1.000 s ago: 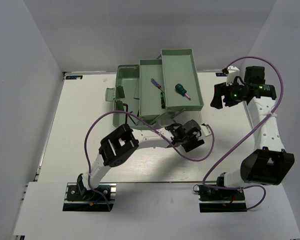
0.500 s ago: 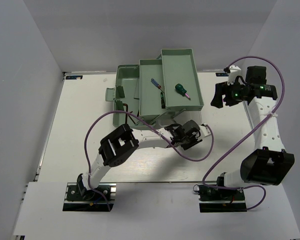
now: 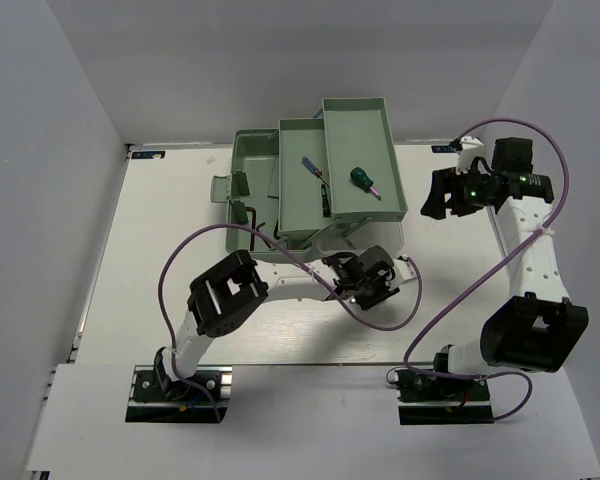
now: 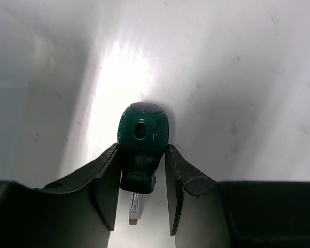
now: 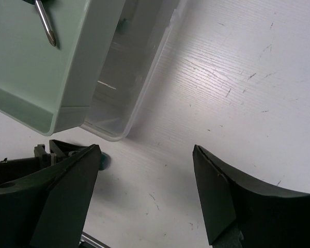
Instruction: Sort the tools into containers
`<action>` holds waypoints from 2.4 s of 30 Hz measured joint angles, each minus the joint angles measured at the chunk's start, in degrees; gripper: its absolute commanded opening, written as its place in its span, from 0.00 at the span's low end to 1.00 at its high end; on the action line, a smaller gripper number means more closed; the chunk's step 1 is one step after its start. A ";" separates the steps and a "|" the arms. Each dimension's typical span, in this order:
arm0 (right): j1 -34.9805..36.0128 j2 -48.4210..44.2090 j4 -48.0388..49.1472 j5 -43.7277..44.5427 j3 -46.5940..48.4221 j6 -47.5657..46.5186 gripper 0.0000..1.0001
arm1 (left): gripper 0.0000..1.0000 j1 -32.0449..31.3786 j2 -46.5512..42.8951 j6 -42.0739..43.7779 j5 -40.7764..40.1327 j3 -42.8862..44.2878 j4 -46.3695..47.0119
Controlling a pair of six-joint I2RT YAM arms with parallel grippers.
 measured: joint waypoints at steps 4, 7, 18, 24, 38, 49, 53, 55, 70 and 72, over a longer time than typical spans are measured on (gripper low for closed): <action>-0.35 -0.37 0.28 -0.37 -0.96 0.52 0.75 | 0.00 -0.33 -2.36 -0.42 1.25 -1.62 -3.93; -0.63 -0.63 0.98 -0.59 -1.68 0.76 0.64 | 0.00 -0.42 -4.59 -0.55 1.55 -2.14 -7.43; -1.99 -2.05 4.26 0.81 -6.47 2.43 0.00 | 0.00 0.00 -23.26 -1.84 -1.79 2.45 -14.71; -2.82 -3.13 5.73 0.98 -8.50 2.67 0.00 | 0.00 2.64 -27.17 -2.25 -10.32 10.19 -14.12; -3.56 -6.23 6.67 -2.82 -12.04 0.66 0.57 | 0.32 12.44 -6.25 -5.73 -21.57 30.01 -10.73; -3.30 -6.25 -14.19 -26.97 -9.27 -31.17 0.64 | 0.77 15.69 -4.09 -8.24 -20.24 32.09 -14.51; -1.79 -6.29 -21.86 -34.40 -5.86 -48.30 0.64 | 0.74 15.78 -10.45 -9.49 -20.13 31.02 -13.79; -0.72 -6.25 -23.69 -36.28 -4.37 -53.88 0.59 | 0.54 15.82 -17.25 -10.36 -21.05 27.45 -12.37; 0.55 -11.43 -1.79 -21.75 -18.18 -11.80 0.35 | 0.70 21.68 -65.29 -28.44 -32.68 -17.53 -13.51; 0.55 -10.23 0.20 -19.26 -18.71 -7.06 0.44 | 0.73 21.68 -66.42 -29.94 -29.62 -22.80 -14.58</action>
